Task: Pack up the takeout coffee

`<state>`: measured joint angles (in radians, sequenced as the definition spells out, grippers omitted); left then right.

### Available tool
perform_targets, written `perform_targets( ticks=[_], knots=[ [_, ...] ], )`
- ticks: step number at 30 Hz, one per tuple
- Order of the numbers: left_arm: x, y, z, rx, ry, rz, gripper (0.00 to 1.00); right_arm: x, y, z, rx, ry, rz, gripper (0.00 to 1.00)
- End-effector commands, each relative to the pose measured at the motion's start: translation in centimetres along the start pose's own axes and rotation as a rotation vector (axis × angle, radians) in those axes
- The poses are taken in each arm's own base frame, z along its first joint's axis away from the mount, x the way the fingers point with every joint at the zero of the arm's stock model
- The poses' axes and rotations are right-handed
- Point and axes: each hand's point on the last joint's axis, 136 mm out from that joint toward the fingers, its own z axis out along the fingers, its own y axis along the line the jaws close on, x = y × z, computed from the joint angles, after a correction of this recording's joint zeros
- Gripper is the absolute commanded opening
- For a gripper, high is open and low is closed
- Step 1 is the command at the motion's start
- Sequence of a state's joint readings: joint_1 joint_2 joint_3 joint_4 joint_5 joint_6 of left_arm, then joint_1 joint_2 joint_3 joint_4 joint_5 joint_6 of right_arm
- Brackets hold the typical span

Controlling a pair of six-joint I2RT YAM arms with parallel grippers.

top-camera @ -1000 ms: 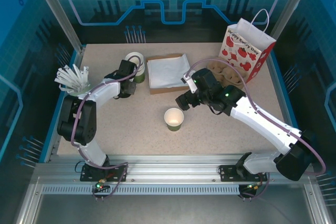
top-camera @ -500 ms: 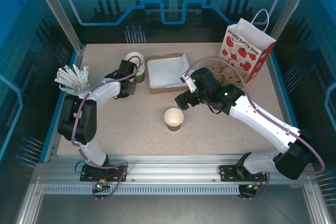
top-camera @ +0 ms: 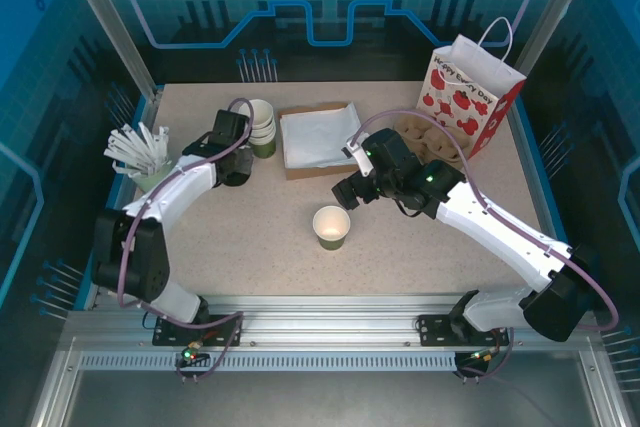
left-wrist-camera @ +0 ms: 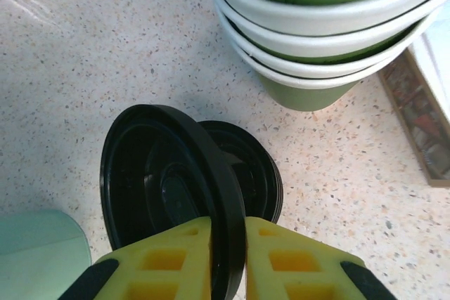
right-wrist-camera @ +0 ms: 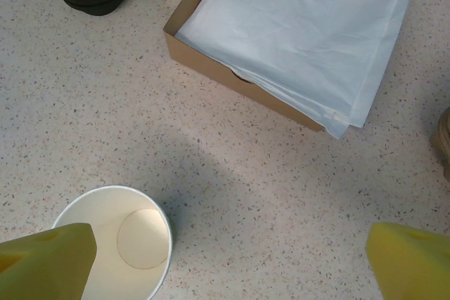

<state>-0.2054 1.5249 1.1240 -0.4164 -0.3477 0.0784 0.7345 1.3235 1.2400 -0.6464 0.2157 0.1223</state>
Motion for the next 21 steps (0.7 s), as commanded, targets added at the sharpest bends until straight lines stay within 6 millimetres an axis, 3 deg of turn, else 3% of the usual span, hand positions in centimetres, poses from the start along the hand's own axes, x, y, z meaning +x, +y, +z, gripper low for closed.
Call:
perform_targets(
  ticks=[1,3,6,12,15,19,21],
  knots=[
    [0.3,-0.5,-2.5,0.085,-0.019,-0.105,0.16,-1.2,0.7,-1.2,-0.024,-0.033,-0.013,1.0],
    [-0.3,-1.3,-4.7,0.169,-0.063,-0.171,0.13,-1.6,0.9,-1.7,-0.036,-0.053,-0.018,1.0],
    [-2.2,-3.8,-9.7,0.406,-0.179,-0.299,0.12,-2.6,1.6,-2.6,-0.104,-0.101,-0.01,1.0],
    [-5.8,-8.6,-19.5,0.905,-0.359,-0.509,0.11,-5.9,4.9,-5.4,-0.493,-0.296,0.046,0.98],
    [-6.3,-10.8,-22.5,1.054,-0.353,-0.538,0.1,-7.2,6.0,-6.3,-0.603,-0.371,0.038,0.99],
    [-6.0,-13.7,-24.9,1.205,-0.294,-0.542,0.09,-8.4,7.1,-6.7,-0.709,-0.442,0.041,1.0],
    [-5.9,-14.6,-25.7,1.254,-0.28,-0.545,0.09,-8.8,6.7,-6.4,-0.708,-0.464,0.055,1.0]
  ],
)
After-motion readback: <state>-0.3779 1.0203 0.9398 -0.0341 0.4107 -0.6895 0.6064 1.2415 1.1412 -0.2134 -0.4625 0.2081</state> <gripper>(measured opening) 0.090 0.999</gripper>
